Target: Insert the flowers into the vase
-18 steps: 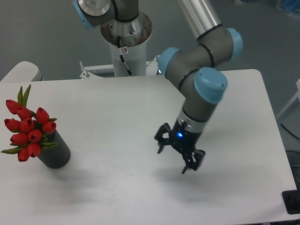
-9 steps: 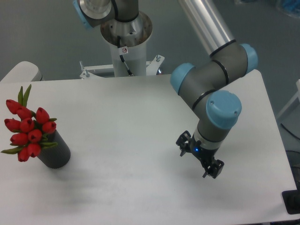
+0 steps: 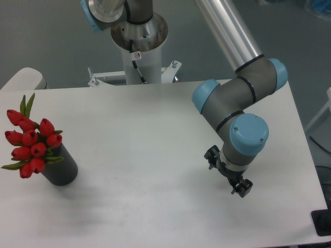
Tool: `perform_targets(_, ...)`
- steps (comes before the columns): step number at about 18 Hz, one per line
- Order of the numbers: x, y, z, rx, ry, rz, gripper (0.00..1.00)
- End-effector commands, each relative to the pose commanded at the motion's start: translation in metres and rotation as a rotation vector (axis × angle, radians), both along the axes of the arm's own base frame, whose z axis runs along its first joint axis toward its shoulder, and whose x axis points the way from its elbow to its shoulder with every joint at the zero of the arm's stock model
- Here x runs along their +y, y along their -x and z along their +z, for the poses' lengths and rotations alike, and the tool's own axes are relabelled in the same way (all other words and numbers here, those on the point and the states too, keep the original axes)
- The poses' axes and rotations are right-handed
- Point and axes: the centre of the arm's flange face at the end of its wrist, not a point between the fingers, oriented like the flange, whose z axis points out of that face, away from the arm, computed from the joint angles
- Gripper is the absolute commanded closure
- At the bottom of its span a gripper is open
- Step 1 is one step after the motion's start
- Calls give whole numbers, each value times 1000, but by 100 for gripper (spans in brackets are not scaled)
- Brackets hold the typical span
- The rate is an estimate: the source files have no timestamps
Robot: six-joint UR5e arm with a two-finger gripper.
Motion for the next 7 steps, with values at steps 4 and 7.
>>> perform_targets(4, 1, -2, -1, 11, 19, -17, 0)
perform_targets(7, 1, -3, -2, 12, 18, -41, 0)
